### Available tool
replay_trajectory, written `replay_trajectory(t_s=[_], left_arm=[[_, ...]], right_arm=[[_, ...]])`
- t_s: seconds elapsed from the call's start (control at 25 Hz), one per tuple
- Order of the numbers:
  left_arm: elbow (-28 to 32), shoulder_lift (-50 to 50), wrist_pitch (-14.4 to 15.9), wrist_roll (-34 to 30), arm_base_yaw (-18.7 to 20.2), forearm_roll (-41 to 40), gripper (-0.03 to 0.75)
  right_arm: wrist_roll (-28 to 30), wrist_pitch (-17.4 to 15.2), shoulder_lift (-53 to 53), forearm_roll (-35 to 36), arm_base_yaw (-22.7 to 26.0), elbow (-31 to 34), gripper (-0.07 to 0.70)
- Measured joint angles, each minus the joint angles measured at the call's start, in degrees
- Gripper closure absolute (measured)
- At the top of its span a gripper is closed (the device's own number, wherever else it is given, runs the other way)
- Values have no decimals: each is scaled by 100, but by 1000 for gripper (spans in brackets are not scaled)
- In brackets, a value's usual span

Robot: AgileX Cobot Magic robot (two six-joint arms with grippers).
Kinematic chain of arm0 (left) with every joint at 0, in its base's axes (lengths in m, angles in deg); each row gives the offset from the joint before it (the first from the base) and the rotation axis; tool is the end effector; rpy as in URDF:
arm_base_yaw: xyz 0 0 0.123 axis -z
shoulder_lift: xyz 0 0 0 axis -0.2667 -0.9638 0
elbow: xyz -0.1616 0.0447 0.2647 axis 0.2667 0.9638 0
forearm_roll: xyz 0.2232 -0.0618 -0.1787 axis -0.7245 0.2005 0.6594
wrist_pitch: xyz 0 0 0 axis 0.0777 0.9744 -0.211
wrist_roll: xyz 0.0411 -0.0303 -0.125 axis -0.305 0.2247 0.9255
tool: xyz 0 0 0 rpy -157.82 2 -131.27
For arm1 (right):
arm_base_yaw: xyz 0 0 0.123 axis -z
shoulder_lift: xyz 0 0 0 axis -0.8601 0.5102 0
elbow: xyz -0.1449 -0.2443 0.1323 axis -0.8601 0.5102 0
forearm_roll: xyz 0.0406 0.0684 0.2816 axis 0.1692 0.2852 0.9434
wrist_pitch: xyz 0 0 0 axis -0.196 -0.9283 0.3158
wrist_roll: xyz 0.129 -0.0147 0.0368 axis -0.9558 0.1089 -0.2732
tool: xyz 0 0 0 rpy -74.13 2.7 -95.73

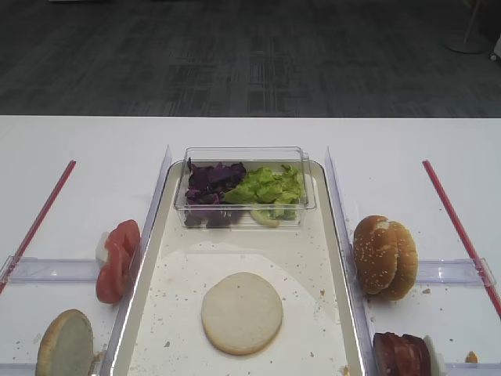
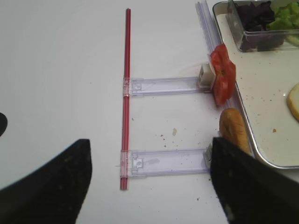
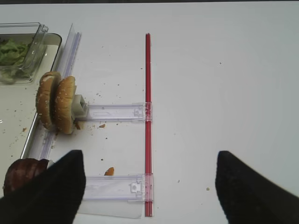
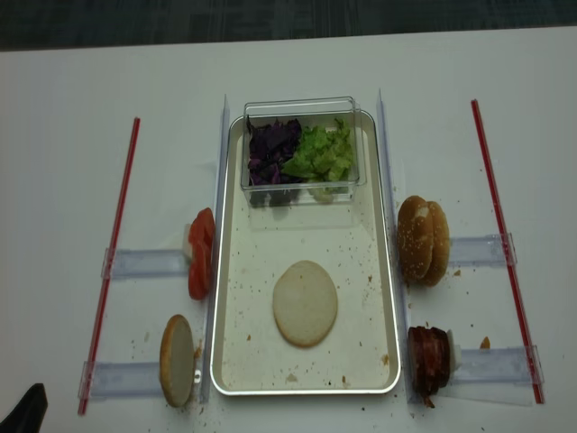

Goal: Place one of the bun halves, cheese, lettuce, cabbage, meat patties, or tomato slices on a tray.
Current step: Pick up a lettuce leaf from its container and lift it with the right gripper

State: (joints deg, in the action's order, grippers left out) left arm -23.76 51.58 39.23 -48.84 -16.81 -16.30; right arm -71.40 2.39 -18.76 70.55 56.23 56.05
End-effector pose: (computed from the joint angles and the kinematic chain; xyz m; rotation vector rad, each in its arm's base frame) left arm 0.0319 0.0007 0.2595 -0.0636 2.1623 -0.0069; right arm 0.0376 -0.0016 0.2624 0.0077 2.1188 0.0314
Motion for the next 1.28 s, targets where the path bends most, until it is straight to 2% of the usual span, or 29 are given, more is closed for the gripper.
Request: replay_trajectory(t_s=[0.92, 1.08, 1.28], left_arm=[[0, 0, 0, 0, 0, 0, 225], [0, 0, 0, 0, 0, 0, 225], [0, 0, 0, 0, 0, 0, 225]], right_arm=[[0, 0, 40, 2, 0, 0, 39], [0, 104, 393, 12, 0, -95, 39], [0, 356, 1171, 12, 0, -581, 39]])
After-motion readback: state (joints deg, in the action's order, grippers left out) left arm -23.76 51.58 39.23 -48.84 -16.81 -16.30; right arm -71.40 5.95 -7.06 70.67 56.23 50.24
